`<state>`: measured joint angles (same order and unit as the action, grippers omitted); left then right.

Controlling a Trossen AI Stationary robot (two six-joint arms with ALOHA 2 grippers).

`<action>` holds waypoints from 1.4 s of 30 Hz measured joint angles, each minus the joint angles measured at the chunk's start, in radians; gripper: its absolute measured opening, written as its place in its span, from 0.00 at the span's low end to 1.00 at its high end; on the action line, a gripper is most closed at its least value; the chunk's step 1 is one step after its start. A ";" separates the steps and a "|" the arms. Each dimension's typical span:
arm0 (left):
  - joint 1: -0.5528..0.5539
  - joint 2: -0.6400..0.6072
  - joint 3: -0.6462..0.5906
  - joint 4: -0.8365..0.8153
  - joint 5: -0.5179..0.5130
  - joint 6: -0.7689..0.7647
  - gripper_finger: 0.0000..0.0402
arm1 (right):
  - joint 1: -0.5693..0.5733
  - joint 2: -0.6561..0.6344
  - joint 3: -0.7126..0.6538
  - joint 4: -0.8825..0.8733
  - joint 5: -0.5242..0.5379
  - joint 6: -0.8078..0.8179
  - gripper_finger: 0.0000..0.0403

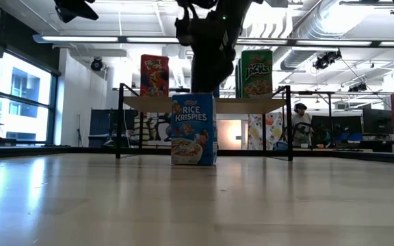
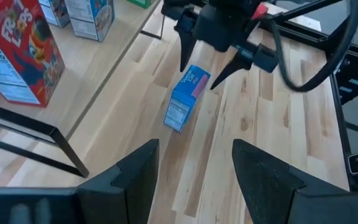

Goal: Stack cereal on shelf
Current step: Put the blue cereal box on the center of the table aligned with the other blue cereal boxes

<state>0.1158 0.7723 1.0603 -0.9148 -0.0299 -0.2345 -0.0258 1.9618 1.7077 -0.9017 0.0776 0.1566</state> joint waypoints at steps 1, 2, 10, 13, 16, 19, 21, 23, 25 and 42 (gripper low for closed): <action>0.000 -0.001 0.000 0.001 0.000 0.000 0.49 | 0.000 0.004 0.000 0.000 0.003 0.000 0.69; 0.000 -0.002 0.000 0.002 0.000 0.000 0.49 | 0.000 0.010 0.000 0.000 0.007 0.000 0.69; 0.000 0.000 0.000 0.001 0.000 0.000 0.49 | 0.000 0.039 -0.001 -0.006 0.010 0.002 0.69; 0.000 -0.001 0.000 0.001 0.000 0.000 0.49 | 0.000 0.039 -0.001 -0.005 0.010 0.002 0.67; 0.000 -0.001 0.000 0.001 0.000 0.000 0.49 | 0.000 0.039 -0.001 -0.005 0.010 0.002 0.62; 0.000 -0.001 0.000 0.001 0.000 0.000 0.49 | 0.000 0.039 -0.001 -0.005 0.010 0.001 0.57; 0.000 0.000 0.000 0.001 0.000 0.001 0.49 | 0.000 0.039 -0.001 -0.004 0.016 0.005 0.53; 0.000 -0.001 0.000 0.001 0.000 0.001 0.49 | 0.000 0.039 -0.001 -0.004 0.018 0.014 0.49; 0.000 0.000 0.000 0.001 0.000 0.001 0.49 | 0.000 0.039 -0.001 -0.004 0.018 0.019 0.47; 0.000 0.000 0.000 -0.001 -0.006 0.003 0.49 | 0.000 0.040 0.120 -0.104 -0.027 -0.006 0.37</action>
<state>0.1162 0.7719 1.0607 -0.9161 -0.0360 -0.2317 -0.0254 2.0014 1.8280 -1.0059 0.0510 0.1509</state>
